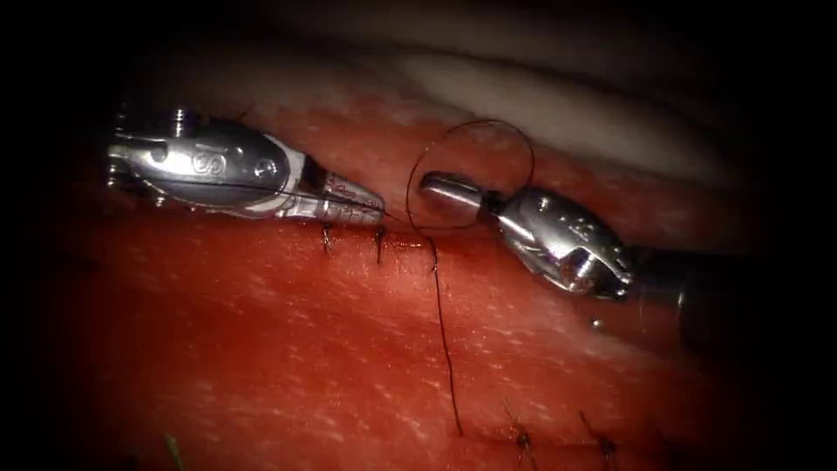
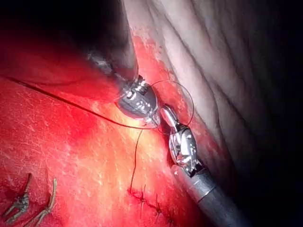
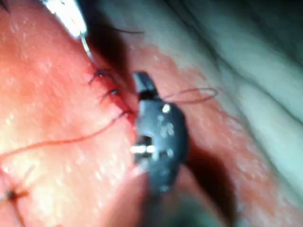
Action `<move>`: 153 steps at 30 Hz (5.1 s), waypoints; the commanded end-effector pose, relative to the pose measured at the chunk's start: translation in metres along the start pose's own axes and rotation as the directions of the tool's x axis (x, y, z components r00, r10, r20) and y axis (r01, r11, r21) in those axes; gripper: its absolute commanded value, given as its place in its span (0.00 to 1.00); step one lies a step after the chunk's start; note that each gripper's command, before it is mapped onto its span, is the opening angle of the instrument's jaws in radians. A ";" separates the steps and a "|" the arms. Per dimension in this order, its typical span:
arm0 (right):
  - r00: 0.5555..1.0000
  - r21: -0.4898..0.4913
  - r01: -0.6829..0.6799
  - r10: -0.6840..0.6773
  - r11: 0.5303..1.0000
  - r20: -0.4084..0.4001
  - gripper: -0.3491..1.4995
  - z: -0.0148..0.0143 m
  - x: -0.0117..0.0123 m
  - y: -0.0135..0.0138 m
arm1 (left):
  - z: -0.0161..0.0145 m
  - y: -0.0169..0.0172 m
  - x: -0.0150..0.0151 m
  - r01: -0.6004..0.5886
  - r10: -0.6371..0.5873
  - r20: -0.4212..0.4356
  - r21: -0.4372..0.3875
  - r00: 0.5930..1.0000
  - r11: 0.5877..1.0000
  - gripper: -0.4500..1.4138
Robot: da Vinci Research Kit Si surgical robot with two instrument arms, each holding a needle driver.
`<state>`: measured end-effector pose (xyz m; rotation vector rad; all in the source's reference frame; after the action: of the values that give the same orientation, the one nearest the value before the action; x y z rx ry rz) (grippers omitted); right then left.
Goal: Wound Closure
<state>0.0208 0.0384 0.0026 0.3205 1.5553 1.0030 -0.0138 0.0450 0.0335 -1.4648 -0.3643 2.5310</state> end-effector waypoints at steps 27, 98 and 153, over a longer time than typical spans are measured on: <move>0.948 0.672 0.096 -0.274 0.734 0.163 0.37 0.0016 0.0039 -0.0053 | 0.0064 -0.0049 -0.0065 0.028 -0.027 0.017 -0.023 0.999 0.999 0.05; 0.753 0.243 -0.253 0.033 0.936 0.657 0.00 0.0028 0.0014 0.0046 | -0.0004 0.0157 -0.0028 -0.027 0.032 0.044 -0.117 0.999 0.993 0.05; 0.618 -0.424 -0.537 0.682 0.729 0.391 0.00 0.0072 -0.0006 0.0069 | -0.0083 0.0442 0.0022 -0.022 0.024 0.008 -0.199 1.000 0.980 0.05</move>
<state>0.0245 0.0444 0.0084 0.9084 0.7598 1.4916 -0.0093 0.0052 0.0138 -1.5331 -0.6207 2.5857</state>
